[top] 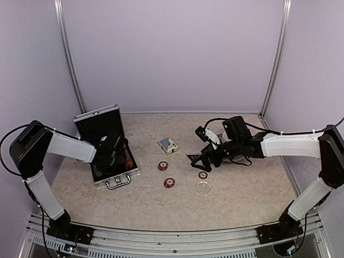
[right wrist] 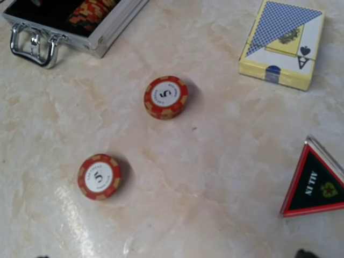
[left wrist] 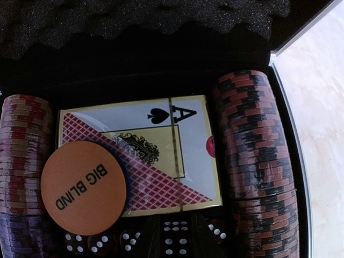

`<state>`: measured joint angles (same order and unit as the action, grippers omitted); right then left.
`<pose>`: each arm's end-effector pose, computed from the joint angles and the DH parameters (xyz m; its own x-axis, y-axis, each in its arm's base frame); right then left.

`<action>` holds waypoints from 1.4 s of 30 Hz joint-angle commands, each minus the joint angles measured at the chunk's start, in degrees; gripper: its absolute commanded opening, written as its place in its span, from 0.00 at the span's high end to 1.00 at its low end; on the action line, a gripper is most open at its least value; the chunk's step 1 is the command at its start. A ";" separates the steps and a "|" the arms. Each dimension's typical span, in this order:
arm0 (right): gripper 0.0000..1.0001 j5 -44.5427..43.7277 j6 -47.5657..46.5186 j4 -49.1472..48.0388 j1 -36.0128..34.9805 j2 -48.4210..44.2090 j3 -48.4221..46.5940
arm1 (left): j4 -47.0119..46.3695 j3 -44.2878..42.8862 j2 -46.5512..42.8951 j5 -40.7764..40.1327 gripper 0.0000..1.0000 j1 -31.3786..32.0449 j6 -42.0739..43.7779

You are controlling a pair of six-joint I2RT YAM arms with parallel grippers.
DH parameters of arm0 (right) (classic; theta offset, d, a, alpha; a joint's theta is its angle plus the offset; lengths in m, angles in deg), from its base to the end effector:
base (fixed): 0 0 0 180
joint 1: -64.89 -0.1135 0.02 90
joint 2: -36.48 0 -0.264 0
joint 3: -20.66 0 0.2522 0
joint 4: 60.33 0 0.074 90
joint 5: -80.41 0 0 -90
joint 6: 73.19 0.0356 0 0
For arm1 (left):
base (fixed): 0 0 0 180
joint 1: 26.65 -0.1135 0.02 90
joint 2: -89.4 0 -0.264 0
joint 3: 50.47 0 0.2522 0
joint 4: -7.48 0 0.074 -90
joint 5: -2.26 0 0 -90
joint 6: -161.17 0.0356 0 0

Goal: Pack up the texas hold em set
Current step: Place the dice in the slot.

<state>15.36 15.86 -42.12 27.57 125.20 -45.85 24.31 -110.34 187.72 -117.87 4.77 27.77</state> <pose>0.2521 0.2111 0.2132 -0.5022 -0.4018 -0.7657 -0.8135 0.5198 0.2608 0.2785 -0.1492 0.1318 -0.6518 -0.2982 -0.6973 -0.3316 0.9390 -0.0916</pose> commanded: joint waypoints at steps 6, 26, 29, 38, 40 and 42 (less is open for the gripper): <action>0.01 1.07 0.05 0.47 0.23 1.29 -0.57 | 0.01 -1.57 1.17 -0.42 0.86 -0.39 0.68; 0.01 1.27 -0.06 0.52 0.23 1.28 -0.65 | 2.08 -1.83 -1.42 -1.46 0.73 -0.31 0.87; 0.01 1.29 -0.02 0.53 0.23 1.38 -0.69 | 2.37 -1.86 -2.43 -1.36 0.73 -0.23 0.99; 0.01 1.47 0.04 0.56 0.24 1.39 -0.64 | 3.88 -2.41 -6.21 -1.40 0.72 0.34 1.24; 0.01 1.50 0.07 0.48 0.23 1.28 -0.63 | 4.31 -2.46 -6.96 -1.50 0.72 0.67 1.19; 0.01 1.46 0.03 0.55 0.25 1.19 -0.68 | 4.70 -2.44 -7.75 -1.60 0.72 1.14 1.06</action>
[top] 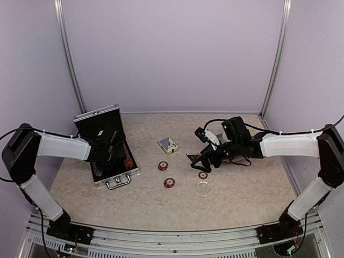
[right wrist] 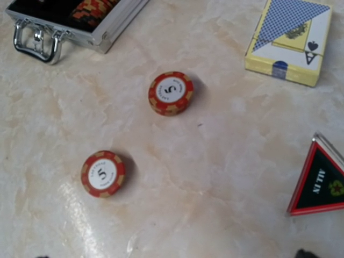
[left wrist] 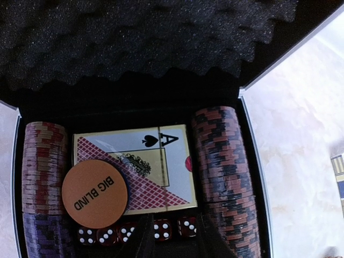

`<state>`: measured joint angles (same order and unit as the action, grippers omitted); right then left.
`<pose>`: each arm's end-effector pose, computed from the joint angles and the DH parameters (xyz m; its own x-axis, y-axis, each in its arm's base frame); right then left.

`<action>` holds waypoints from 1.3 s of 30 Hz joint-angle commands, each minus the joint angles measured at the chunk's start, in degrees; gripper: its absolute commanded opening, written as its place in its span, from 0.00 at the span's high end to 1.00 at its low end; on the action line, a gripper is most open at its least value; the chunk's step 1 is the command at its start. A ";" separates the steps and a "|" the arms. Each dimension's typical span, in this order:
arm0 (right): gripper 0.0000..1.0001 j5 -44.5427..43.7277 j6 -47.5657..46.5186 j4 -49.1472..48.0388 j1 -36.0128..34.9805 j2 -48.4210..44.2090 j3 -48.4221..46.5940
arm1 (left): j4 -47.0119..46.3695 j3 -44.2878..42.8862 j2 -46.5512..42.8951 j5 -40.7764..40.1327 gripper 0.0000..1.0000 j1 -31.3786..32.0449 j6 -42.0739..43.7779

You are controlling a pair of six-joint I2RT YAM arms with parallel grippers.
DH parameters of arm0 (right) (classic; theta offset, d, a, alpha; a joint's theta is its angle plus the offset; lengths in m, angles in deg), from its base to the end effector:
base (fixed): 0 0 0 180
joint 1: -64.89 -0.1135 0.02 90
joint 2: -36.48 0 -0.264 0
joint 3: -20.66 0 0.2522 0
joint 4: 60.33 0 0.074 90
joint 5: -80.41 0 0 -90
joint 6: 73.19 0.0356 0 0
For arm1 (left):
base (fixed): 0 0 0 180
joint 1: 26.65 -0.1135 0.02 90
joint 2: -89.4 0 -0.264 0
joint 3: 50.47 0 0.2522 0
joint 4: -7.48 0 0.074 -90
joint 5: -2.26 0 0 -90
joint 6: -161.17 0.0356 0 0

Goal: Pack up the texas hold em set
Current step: Place the dice in the slot, then pick up the poker case from the center of the board.

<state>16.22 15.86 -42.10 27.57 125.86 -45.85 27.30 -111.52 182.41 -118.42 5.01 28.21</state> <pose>0.2526 0.2120 0.2098 -0.5093 -0.4071 -0.7582 -0.8153 0.5103 0.2737 0.2756 -0.1486 0.1614 -0.6139 -0.3100 -0.7260 -0.3220 0.9380 -0.1283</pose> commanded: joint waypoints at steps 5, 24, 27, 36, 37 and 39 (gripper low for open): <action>0.01 -0.39 0.07 0.70 0.23 -0.21 -0.47 | 1.26 -0.85 -5.48 -1.05 0.68 3.63 1.80; 0.01 -11.17 9.10 7.18 -0.31 0.08 -5.00 | -4.64 -0.51 -12.89 6.68 0.28 17.43 11.39; 0.01 -13.55 10.93 7.55 -1.39 1.64 -6.47 | -5.62 -0.12 -12.75 7.07 0.22 18.54 12.89; 0.01 -24.35 13.64 9.42 -6.79 16.25 -22.03 | -10.17 5.06 -16.84 6.49 0.01 19.47 12.54; 0.01 -25.17 13.75 9.93 -7.22 18.12 -25.12 | -10.12 5.62 -17.66 6.15 0.01 19.42 12.56; 0.01 -26.52 13.94 11.09 -7.87 21.78 -29.38 | -9.73 6.61 -19.14 4.99 0.01 19.41 12.55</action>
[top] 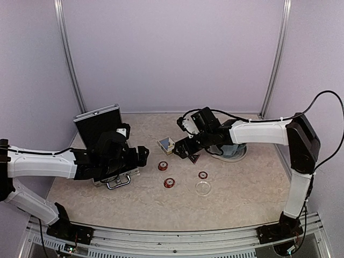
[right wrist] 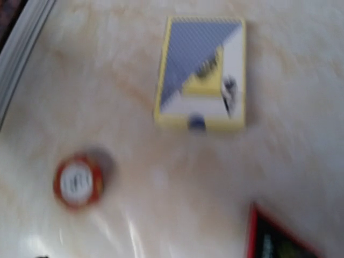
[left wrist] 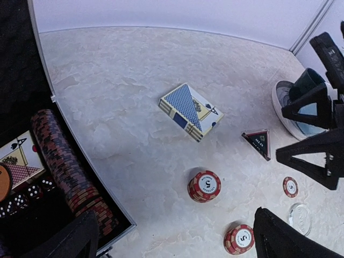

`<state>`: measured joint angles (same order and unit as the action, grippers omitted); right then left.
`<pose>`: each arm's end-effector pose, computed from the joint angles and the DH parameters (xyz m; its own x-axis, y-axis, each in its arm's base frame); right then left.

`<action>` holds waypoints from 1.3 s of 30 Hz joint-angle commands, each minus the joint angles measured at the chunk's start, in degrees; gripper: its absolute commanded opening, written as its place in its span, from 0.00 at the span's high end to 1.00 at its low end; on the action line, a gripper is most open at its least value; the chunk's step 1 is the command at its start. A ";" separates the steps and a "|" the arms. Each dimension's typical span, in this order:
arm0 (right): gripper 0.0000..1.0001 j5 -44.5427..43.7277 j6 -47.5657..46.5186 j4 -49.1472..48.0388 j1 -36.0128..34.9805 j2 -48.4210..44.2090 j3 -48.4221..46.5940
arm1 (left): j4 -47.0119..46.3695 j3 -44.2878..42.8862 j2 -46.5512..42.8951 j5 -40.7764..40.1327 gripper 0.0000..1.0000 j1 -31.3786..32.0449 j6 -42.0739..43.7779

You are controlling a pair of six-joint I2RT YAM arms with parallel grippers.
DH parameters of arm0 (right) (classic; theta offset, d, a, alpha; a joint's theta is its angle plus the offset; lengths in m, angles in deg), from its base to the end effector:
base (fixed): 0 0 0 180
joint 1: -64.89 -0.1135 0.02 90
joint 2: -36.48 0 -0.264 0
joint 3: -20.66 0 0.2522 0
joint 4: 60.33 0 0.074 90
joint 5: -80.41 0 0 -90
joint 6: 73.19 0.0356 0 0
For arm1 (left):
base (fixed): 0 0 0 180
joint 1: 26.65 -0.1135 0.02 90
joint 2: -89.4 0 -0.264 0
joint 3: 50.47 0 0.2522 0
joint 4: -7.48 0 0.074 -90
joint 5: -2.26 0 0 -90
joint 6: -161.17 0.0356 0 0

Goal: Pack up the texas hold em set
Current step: Pick up the poker case from the center of the board.

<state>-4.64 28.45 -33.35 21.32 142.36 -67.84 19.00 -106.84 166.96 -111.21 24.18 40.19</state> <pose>0.2958 0.2856 0.2156 -0.6437 -0.3349 -0.6881 -0.6141 0.7626 0.2033 0.1929 -0.2143 0.2225 -0.5497 -0.0728 -0.8322 0.2525 0.9351 -0.2486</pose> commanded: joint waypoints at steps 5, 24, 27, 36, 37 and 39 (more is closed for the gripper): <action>0.01 -6.51 1.45 4.35 -1.87 11.91 -14.48 | -0.76 3.91 -6.85 -3.43 0.01 -0.11 0.81; 0.01 -9.34 -1.09 10.79 -2.35 22.25 -27.25 | -2.42 3.69 -6.96 1.40 0.01 -0.38 3.56; 0.01 -11.56 -1.04 13.44 -2.36 25.63 -31.40 | -2.06 3.40 -6.98 1.10 0.01 -0.40 3.82; 0.01 -10.75 -1.43 15.13 -2.35 31.78 -36.46 | -1.30 3.75 -7.81 0.61 0.01 -0.54 3.78; 0.01 -10.60 -1.56 15.09 -2.31 32.36 -36.98 | -1.20 3.76 -7.86 0.57 0.01 -0.62 3.75; 0.02 -10.78 -1.61 15.12 -2.31 33.37 -37.75 | -1.06 3.85 -7.86 0.69 0.01 -0.58 3.65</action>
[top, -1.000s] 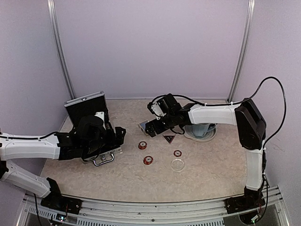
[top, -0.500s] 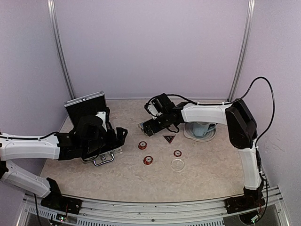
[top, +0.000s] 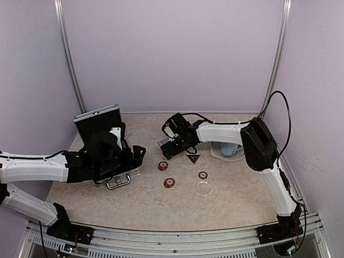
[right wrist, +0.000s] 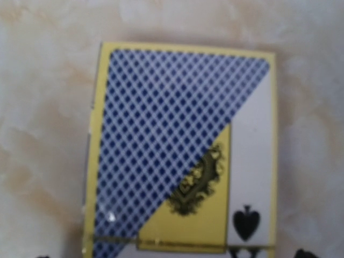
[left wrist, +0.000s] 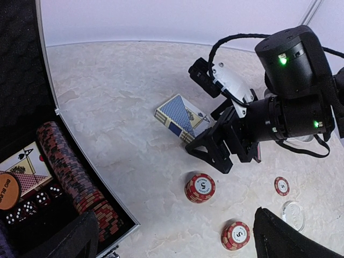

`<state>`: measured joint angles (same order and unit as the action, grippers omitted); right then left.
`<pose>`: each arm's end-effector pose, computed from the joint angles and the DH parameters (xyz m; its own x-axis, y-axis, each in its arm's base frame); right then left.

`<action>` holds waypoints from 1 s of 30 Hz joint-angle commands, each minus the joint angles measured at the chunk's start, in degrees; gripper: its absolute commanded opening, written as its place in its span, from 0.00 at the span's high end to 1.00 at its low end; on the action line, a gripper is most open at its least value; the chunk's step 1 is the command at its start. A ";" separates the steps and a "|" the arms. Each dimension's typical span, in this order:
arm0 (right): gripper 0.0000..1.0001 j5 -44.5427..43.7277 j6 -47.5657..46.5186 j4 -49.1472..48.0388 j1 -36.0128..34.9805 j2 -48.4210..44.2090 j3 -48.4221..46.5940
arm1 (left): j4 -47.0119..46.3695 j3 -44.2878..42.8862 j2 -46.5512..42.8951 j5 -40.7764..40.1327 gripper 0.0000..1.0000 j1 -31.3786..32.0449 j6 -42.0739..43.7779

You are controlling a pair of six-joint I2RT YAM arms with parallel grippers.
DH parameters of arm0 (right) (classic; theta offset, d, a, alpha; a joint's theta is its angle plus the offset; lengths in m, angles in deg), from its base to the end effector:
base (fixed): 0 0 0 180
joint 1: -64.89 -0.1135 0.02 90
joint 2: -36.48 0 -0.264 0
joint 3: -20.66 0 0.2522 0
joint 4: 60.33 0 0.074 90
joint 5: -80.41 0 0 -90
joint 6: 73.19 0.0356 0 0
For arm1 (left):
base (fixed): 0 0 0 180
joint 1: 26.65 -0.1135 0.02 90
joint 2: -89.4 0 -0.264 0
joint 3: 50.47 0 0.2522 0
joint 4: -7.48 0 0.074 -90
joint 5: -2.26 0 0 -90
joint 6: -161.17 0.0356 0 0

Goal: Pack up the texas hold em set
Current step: Pick up the poker case from the center of the board, then pass from the right arm to the left

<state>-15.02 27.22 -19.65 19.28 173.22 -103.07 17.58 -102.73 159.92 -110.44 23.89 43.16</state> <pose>0.3681 0.3712 0.1495 -0.6759 -0.4333 -0.5962 -0.5593 0.8284 0.0320 0.1793 -0.1962 0.2326 -0.4997 -0.0747 -0.8630 0.2965 0.9213 -0.2514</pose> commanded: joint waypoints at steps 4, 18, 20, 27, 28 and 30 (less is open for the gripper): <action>0.05 0.16 -0.61 1.09 0.06 3.63 -3.42 | 0.66 -0.13 -1.03 0.06 0.01 -0.31 0.35; 0.46 2.06 -6.70 -3.29 1.39 -3.97 5.27 | 1.14 0.27 -3.42 3.51 0.01 -1.91 2.51; 0.49 4.64 -9.26 -5.07 1.72 -9.09 9.23 | 0.91 0.43 -4.14 6.81 0.01 -3.37 3.22; 0.49 20.16 -20.95 -6.46 1.75 -24.31 21.55 | 0.89 0.06 -7.61 16.16 0.01 -7.20 7.49; 0.48 23.11 -22.39 -6.14 1.73 -26.10 22.85 | 1.30 -0.49 -7.79 17.52 0.01 -7.41 8.42; 0.47 28.60 -24.81 -4.60 1.66 -29.13 24.36 | 2.08 -1.47 -7.71 21.17 0.01 -7.56 10.83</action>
<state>-0.16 10.19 -22.88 21.16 152.13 -81.08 18.34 -102.65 152.97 -97.90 16.90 48.65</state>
